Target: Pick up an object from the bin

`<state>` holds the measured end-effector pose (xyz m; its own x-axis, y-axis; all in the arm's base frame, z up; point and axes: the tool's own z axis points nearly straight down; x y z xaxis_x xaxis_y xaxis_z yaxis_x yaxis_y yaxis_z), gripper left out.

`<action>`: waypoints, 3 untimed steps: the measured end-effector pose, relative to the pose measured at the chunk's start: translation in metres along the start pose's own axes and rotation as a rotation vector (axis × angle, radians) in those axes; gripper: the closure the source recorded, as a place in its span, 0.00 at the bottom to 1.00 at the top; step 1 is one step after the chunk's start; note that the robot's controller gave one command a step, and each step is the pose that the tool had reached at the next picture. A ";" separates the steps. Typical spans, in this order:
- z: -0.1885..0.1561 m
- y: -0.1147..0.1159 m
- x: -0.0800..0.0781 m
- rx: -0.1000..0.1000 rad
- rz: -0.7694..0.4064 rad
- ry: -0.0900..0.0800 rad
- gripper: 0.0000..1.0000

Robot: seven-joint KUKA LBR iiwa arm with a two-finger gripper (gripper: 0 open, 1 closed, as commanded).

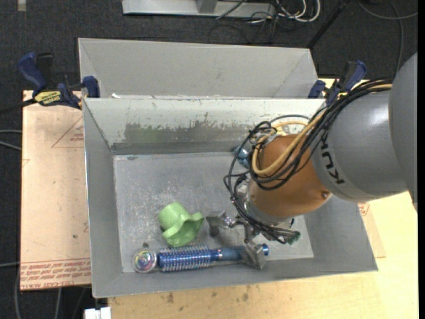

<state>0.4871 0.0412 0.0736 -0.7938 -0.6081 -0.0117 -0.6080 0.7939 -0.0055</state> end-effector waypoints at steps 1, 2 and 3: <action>-0.083 -0.038 0.001 -0.001 0.215 0.005 0.00; -0.014 -0.025 0.025 -0.004 0.108 0.006 0.00; 0.002 -0.026 0.015 -0.001 0.099 0.003 0.00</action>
Offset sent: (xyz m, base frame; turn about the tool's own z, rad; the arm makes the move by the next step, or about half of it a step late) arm 0.0191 -0.0312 0.0819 0.2150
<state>0.4909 0.0112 0.0714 -0.8501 -0.5266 -0.0089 -0.5266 0.8501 -0.0036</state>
